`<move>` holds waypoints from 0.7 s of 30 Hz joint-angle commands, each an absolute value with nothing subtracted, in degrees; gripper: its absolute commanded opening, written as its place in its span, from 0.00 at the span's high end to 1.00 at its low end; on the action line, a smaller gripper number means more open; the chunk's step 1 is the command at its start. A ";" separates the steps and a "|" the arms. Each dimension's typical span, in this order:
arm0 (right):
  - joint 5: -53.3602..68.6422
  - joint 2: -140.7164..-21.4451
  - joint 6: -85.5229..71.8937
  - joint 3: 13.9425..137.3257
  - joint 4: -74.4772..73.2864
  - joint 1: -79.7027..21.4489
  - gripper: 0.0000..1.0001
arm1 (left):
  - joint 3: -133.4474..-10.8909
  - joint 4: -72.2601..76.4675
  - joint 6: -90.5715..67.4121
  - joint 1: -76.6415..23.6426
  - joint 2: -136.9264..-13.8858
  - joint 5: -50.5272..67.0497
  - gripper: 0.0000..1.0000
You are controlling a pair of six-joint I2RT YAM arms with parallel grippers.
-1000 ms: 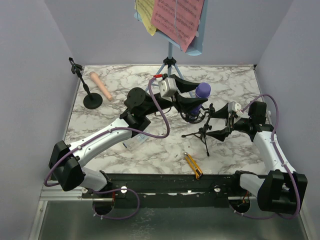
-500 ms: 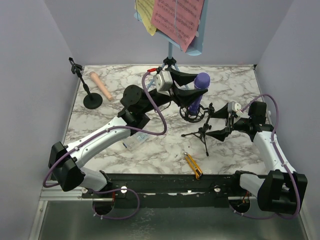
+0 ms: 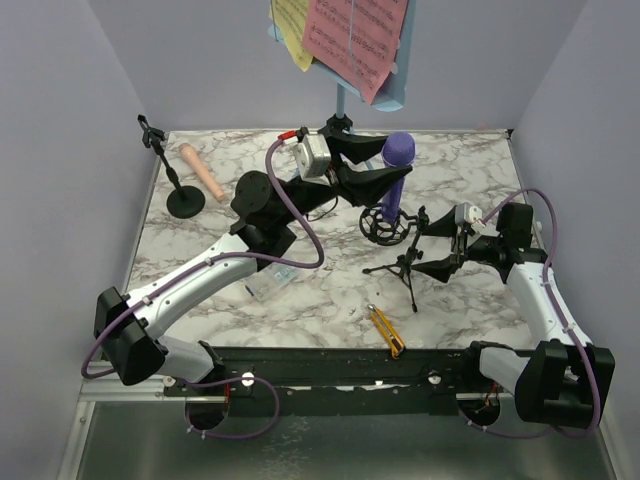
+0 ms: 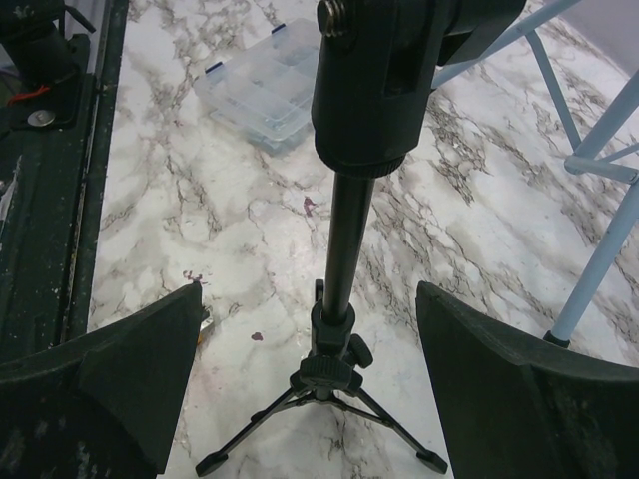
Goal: Pack up the instrument practice props
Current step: Remove the microphone from the microphone stand, then place the microphone at the center of the board.
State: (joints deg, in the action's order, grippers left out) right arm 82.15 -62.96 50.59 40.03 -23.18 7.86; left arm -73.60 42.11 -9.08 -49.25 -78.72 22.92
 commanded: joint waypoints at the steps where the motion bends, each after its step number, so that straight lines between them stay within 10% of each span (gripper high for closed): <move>1: 81.39 -62.59 50.45 40.48 -22.32 7.69 0.09 | -75.41 45.55 -10.00 -49.56 -75.97 20.25 0.95; 21: 80.58 -62.40 50.37 40.34 -22.16 7.66 0.05 | -70.97 46.43 -9.26 -49.48 -69.16 16.71 0.95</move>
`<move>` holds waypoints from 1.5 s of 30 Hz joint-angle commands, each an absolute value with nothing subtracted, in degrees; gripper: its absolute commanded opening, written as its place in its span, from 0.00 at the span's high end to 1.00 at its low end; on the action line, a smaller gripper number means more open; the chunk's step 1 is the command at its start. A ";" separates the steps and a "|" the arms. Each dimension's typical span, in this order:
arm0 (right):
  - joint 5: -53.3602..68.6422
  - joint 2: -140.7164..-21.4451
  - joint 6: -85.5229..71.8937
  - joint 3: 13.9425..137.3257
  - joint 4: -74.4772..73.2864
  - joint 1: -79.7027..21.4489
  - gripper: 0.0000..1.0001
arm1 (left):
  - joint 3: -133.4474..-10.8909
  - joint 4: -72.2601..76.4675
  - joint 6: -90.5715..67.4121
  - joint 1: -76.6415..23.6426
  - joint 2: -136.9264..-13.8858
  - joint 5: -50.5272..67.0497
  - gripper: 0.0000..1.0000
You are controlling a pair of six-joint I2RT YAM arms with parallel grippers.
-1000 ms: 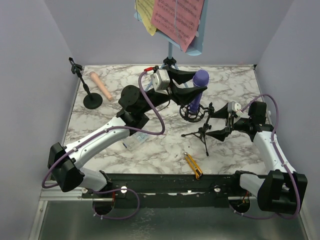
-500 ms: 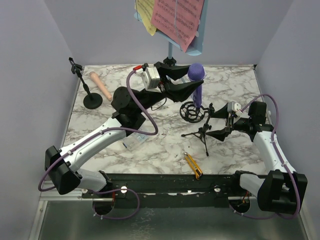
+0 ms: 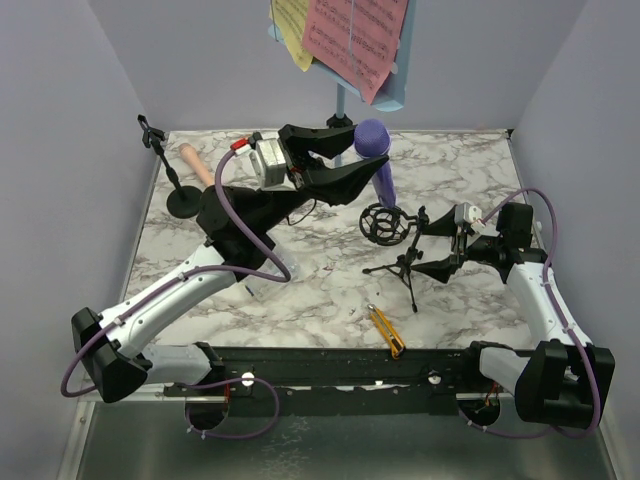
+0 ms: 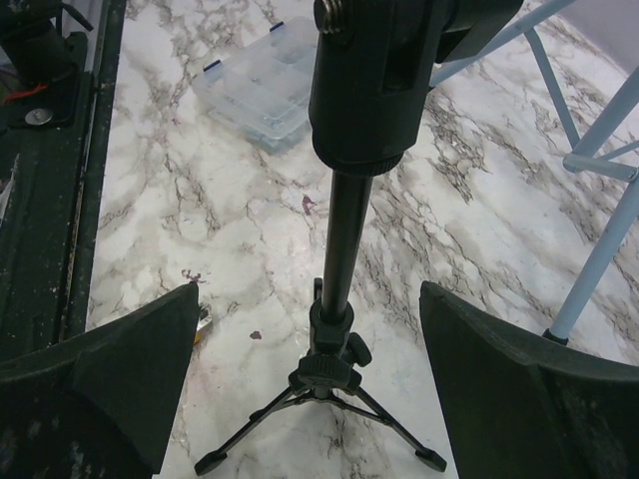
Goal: Pack up the instrument practice props
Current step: Place the microphone at the center of the board.
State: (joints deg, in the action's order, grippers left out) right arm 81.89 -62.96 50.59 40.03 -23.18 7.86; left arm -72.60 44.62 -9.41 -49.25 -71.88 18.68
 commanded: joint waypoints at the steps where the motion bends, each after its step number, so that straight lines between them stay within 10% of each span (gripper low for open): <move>1: 80.44 -62.32 50.28 40.36 -22.08 7.69 0.04 | -70.57 46.43 -9.15 -49.50 -68.55 16.54 0.95; 45: 79.29 -63.17 50.19 40.21 -21.84 7.67 0.01 | -64.36 25.34 8.09 -49.39 -57.37 -7.91 0.99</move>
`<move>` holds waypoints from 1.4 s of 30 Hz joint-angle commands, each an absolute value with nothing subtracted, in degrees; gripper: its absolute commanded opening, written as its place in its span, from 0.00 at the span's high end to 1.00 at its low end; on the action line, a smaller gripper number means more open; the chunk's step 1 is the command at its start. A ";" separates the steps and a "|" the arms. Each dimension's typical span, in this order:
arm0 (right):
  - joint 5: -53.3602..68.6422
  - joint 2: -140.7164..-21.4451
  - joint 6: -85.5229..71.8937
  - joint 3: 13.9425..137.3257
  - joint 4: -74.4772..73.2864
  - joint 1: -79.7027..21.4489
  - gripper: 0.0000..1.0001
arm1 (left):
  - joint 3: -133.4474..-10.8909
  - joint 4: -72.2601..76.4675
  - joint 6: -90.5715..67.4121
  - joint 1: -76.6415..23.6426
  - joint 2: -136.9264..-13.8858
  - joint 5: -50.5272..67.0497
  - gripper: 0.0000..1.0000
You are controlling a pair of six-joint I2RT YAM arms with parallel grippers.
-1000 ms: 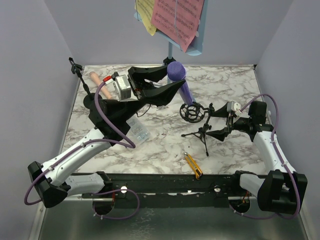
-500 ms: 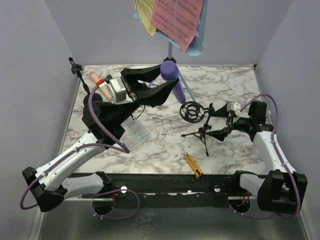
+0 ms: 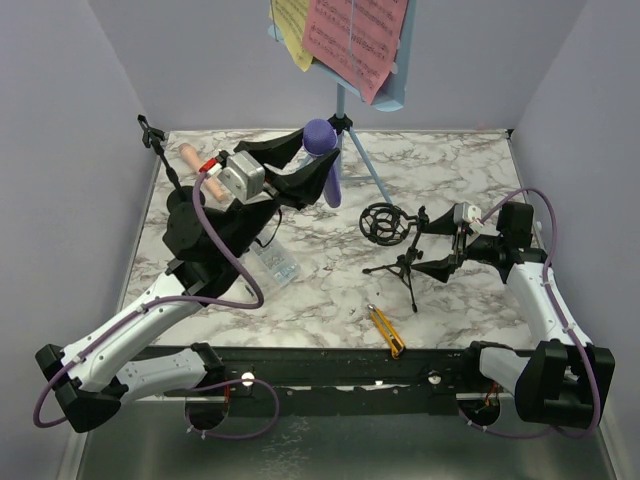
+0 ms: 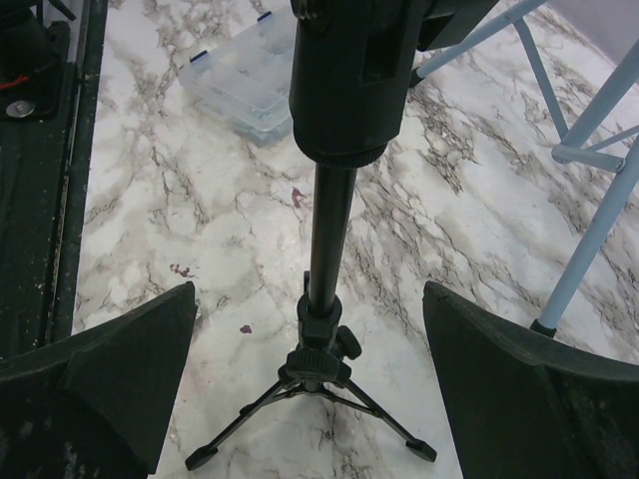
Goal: Pack up the instrument practice props
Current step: Place the microphone at the center of the board.
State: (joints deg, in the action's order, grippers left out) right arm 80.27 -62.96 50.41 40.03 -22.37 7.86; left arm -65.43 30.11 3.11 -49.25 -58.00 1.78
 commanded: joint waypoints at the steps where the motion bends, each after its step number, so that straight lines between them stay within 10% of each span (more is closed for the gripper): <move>1: 79.29 -63.27 50.21 40.21 -21.81 7.68 0.01 | -64.17 24.73 8.61 -49.31 -57.60 -9.10 0.99; 42: 78.86 -63.18 50.64 39.88 -21.87 7.67 0.01 | -55.94 13.10 -12.53 -3.99 -70.95 -4.28 1.00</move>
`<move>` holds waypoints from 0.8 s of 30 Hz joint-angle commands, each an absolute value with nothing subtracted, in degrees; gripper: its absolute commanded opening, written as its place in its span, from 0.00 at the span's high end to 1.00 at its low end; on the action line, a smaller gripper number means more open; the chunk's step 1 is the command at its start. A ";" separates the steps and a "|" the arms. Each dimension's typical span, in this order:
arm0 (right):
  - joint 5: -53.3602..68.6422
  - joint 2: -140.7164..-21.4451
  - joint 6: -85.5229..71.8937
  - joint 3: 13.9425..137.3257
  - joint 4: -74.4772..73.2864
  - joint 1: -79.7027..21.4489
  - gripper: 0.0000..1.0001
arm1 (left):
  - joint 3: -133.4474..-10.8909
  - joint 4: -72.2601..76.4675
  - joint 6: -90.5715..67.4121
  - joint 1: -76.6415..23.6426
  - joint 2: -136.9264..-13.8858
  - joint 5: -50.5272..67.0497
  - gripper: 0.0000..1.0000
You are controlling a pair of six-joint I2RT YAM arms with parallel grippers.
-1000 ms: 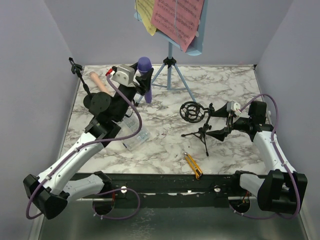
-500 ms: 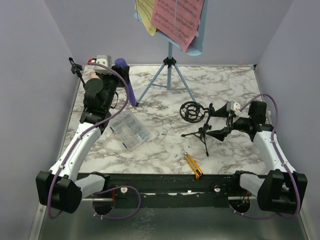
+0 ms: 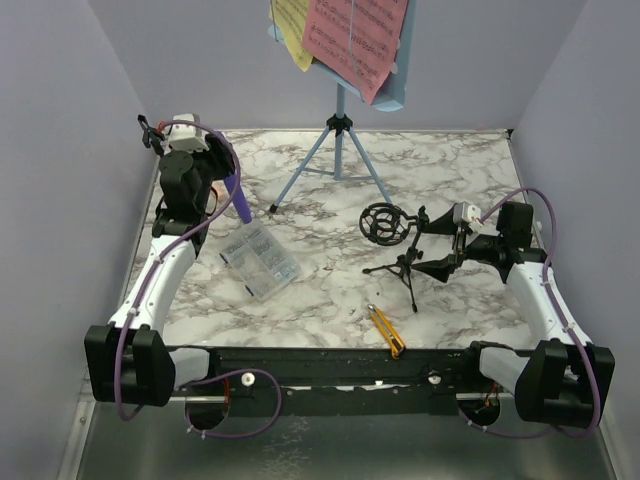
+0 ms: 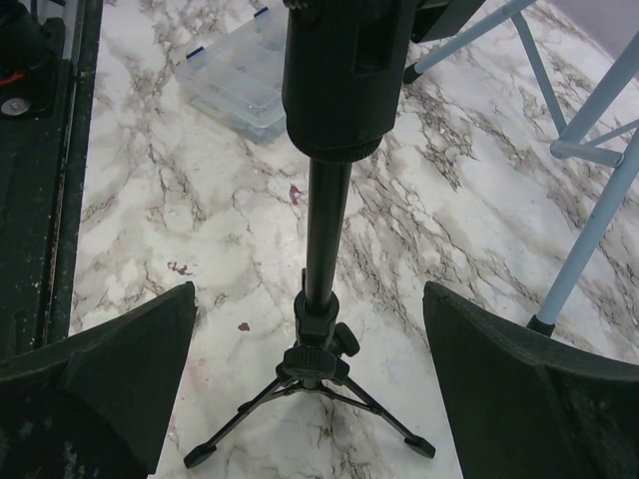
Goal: Pack up the instrument practice props
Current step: Place the microphone at the center of the board.
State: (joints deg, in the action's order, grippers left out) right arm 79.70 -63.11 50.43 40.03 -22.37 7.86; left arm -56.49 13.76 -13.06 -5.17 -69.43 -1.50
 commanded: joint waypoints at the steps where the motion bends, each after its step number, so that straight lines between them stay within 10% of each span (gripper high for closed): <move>1: 78.91 -63.19 50.71 39.84 -21.97 7.68 0.01 | -56.07 13.01 -12.32 -3.79 -71.37 -4.62 1.00; 24: 80.14 -62.57 51.37 39.73 -22.61 7.71 0.01 | -60.63 9.40 -0.26 -2.83 -86.34 -20.49 1.00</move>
